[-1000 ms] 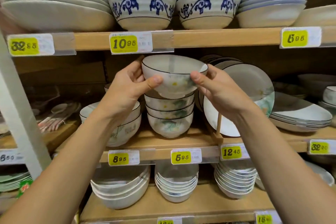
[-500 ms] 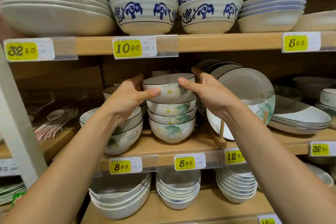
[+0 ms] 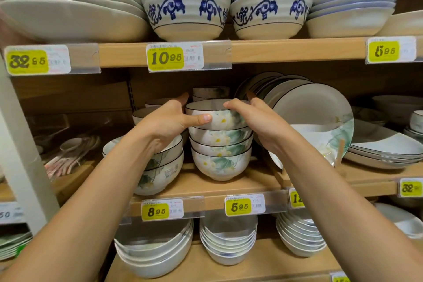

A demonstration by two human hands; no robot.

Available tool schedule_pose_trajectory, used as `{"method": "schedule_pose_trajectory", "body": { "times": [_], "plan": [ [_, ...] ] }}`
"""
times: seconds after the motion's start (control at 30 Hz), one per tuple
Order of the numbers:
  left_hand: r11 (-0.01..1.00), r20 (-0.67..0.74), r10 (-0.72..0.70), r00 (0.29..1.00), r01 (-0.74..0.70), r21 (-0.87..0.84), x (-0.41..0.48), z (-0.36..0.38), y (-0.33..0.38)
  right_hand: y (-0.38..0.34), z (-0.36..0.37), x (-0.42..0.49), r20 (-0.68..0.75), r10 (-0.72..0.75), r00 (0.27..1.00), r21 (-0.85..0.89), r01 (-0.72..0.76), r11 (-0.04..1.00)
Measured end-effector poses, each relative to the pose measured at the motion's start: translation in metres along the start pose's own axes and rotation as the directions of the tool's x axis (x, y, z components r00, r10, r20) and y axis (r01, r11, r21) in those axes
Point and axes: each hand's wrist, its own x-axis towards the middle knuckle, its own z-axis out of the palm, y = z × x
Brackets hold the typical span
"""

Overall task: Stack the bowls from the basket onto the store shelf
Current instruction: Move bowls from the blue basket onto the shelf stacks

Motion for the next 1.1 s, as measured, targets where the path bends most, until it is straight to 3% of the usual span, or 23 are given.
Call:
{"method": "schedule_pose_trajectory", "body": {
  "times": [0.4,0.67,0.93,1.1],
  "plan": [
    [0.995,-0.006,-0.059,0.998,0.059,0.086,0.001,0.000,0.000,0.006,0.001,0.000,-0.065,0.005,0.998,-0.158,-0.016,0.987],
    [0.996,-0.047,-0.083,0.995,0.085,0.039,-0.005,0.003,0.002,0.006,0.002,-0.005,-0.075,-0.018,0.997,-0.111,0.009,0.994],
    [0.993,-0.200,-0.066,0.978,0.083,0.080,-0.021,0.010,0.007,0.006,-0.002,-0.016,-0.142,-0.185,0.972,-0.095,0.172,0.980],
    [0.995,-0.285,0.034,0.958,-0.006,0.099,-0.056,0.024,0.020,0.011,-0.011,-0.038,-0.198,-0.329,0.923,-0.040,0.327,0.944]
  ]
}}
